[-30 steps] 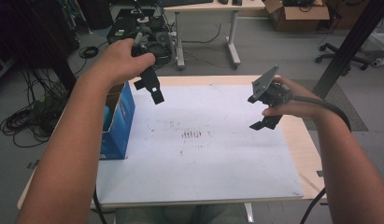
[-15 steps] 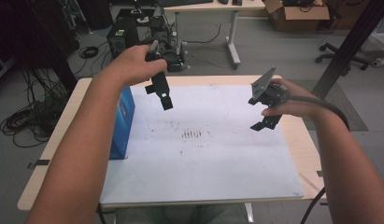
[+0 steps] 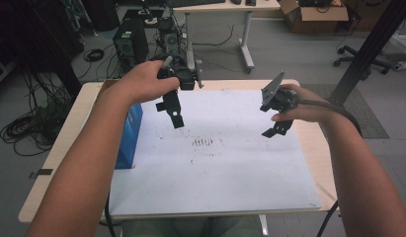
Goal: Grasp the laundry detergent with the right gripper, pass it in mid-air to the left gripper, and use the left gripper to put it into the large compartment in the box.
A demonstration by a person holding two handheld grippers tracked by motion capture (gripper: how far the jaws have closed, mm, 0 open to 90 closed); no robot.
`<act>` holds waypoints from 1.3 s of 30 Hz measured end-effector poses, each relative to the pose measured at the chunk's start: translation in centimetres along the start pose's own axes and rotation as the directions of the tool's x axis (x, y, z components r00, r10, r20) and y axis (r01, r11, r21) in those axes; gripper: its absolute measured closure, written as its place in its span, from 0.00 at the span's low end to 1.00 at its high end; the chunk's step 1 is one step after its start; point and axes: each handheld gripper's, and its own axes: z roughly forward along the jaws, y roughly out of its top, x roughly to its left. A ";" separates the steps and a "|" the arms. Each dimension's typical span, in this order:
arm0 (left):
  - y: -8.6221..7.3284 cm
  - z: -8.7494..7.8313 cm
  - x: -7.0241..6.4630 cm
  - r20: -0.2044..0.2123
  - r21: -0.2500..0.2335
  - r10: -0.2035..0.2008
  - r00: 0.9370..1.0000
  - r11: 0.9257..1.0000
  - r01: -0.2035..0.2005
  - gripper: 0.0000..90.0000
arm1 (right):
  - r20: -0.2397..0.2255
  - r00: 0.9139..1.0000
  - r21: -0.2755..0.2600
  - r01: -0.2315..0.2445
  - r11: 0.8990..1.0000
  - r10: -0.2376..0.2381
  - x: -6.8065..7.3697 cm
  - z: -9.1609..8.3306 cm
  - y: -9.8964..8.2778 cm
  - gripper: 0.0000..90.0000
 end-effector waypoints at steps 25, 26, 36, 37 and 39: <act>-0.5 0.4 0.1 0.007 -0.002 -0.014 1.000 1.000 0.014 0.05 | 0.007 1.000 0.005 0.001 1.000 -0.001 -1.1 0.3 1.4 0.03; -0.5 0.4 0.1 0.006 -0.004 -0.014 1.000 1.000 0.014 0.05 | 0.007 1.000 0.006 0.000 1.000 -0.001 -1.0 0.3 1.4 0.03; -0.2 0.3 -0.1 0.007 -0.003 -0.011 1.000 1.000 0.011 0.05 | 0.015 1.000 0.004 0.000 1.000 0.000 -0.8 -0.3 1.4 0.03; -0.2 0.3 -0.1 0.008 -0.002 -0.008 1.000 1.000 0.008 0.05 | 0.015 1.000 0.006 -0.003 1.000 0.003 -0.7 -0.3 1.4 0.03; -0.1 0.3 -0.1 0.009 -0.002 -0.010 1.000 1.000 0.010 0.05 | 0.015 1.000 0.005 0.000 1.000 0.000 -0.7 -0.4 1.3 0.03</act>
